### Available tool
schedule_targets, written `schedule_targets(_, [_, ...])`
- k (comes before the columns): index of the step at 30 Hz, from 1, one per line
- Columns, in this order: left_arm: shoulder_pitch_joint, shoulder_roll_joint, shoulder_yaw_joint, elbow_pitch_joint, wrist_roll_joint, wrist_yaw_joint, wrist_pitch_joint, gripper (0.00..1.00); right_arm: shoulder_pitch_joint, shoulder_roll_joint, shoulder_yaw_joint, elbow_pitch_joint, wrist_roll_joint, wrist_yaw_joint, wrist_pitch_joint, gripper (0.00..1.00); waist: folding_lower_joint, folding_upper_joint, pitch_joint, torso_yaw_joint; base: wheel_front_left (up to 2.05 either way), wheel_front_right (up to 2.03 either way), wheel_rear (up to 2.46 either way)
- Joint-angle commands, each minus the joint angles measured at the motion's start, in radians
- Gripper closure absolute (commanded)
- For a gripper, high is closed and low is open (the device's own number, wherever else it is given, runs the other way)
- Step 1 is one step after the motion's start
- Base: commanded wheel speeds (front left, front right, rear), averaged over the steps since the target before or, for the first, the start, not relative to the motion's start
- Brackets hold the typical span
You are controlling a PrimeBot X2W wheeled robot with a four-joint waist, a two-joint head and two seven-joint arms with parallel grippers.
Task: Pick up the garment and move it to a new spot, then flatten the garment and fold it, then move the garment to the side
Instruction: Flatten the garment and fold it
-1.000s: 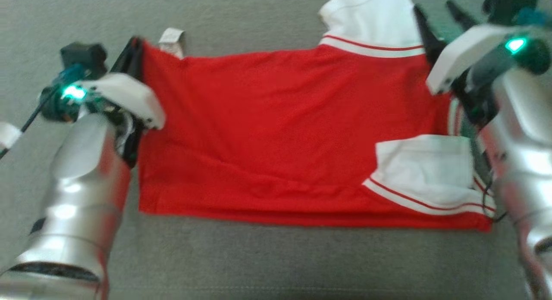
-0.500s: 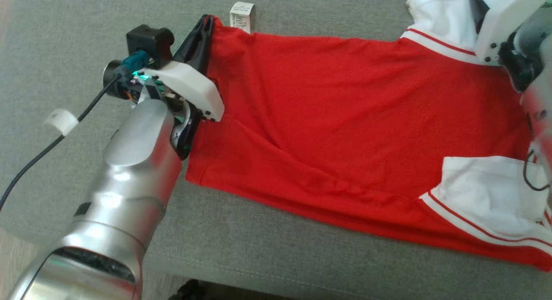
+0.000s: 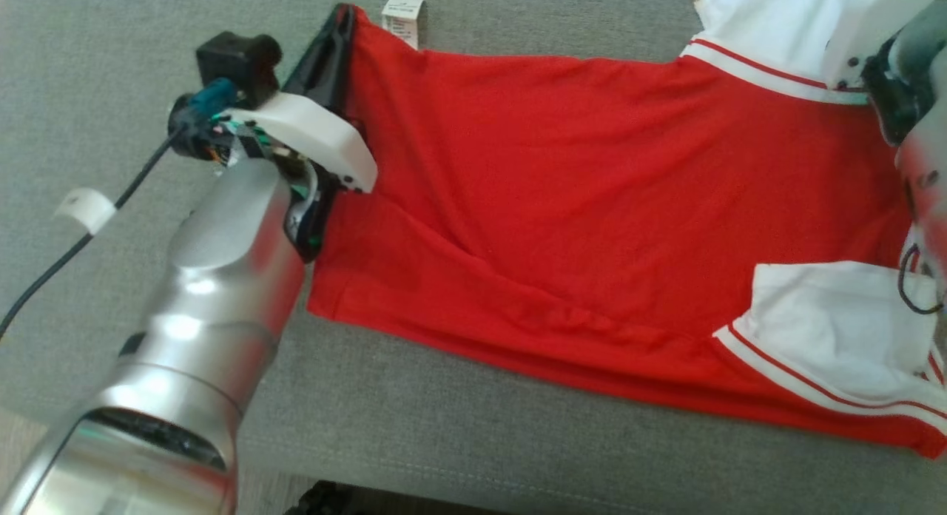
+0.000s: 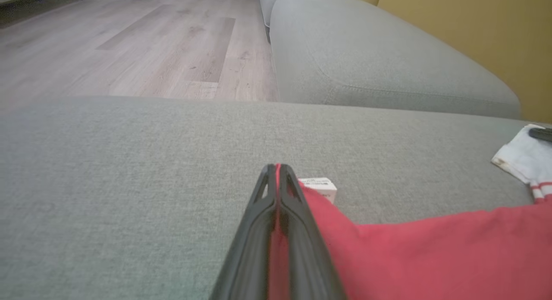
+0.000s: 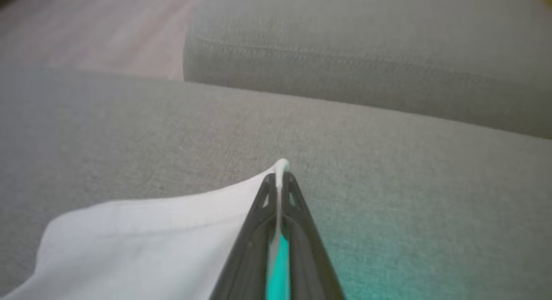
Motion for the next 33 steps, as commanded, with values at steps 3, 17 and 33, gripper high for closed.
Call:
schedule_targets(3, [-0.05,0.063,0.047,-0.004,-0.013,0.002,-0.031,1.0,-0.053,0.01,-0.03,-0.053,-0.02,0.003,-0.137,1.0,0.0001,0.0,-0.008,-0.018,0.0,0.0,0.0])
schedule_targets(17, [0.057,0.151,0.151,-0.047,-0.001,0.019,-0.062,1.0,0.089,0.089,-0.052,-0.191,0.033,0.003,-0.298,1.0,0.0001,0.0,-0.141,-0.14,0.0,0.0,0.0])
schedule_targets(33, [0.531,0.134,0.325,-0.175,0.091,0.053,-0.063,1.0,0.772,0.119,0.076,-0.635,0.339,0.003,-0.298,1.0,0.0001,0.0,-0.327,-0.268,0.0,0.0,0.0])
